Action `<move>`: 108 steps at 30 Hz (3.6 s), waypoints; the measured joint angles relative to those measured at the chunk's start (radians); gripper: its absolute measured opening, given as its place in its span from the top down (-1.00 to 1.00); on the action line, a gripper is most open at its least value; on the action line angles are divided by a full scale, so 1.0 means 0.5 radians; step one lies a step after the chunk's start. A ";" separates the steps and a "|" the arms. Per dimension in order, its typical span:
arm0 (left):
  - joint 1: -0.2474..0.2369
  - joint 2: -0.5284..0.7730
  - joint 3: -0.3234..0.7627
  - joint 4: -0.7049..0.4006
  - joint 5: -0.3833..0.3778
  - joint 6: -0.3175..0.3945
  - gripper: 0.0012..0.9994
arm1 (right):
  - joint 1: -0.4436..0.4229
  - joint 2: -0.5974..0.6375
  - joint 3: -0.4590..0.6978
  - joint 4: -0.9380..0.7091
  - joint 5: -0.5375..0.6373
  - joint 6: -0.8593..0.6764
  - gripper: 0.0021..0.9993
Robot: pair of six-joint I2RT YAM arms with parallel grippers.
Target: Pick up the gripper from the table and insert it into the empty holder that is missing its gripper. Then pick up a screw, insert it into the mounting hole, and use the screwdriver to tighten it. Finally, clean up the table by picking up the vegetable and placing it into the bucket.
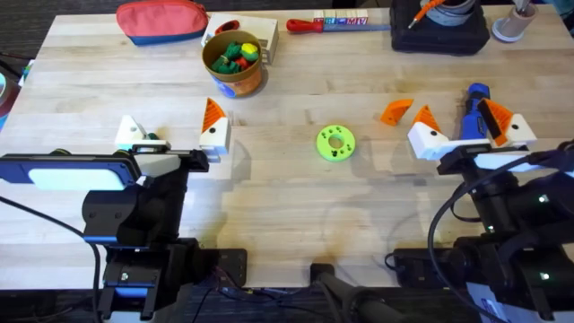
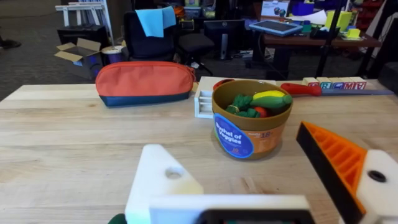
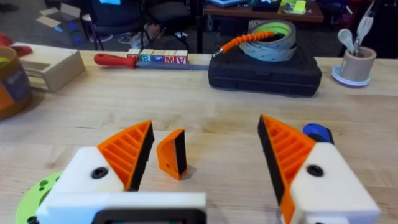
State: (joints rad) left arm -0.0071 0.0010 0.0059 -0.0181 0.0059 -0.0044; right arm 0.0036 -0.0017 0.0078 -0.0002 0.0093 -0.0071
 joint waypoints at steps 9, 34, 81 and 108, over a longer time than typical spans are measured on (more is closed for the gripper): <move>0.000 0.000 0.000 -0.002 -0.014 0.008 -0.85 | 0.000 0.000 0.000 0.014 0.002 -0.001 -0.98; 0.317 1.682 1.467 -1.428 -0.589 -0.238 -0.86 | 0.000 1.393 1.436 -1.002 0.017 0.061 -0.98; -0.926 1.206 1.485 -0.937 0.309 0.137 -0.87 | 0.000 1.587 1.451 -1.581 0.017 0.061 -0.98; -0.937 0.315 0.276 0.190 0.525 0.092 -0.87 | 0.000 1.587 1.453 -2.260 0.017 0.061 -0.98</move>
State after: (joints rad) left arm -0.4755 0.1582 0.1441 0.0769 0.2682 0.0415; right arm 0.0036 0.7918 0.7345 -1.1301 0.0177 0.0235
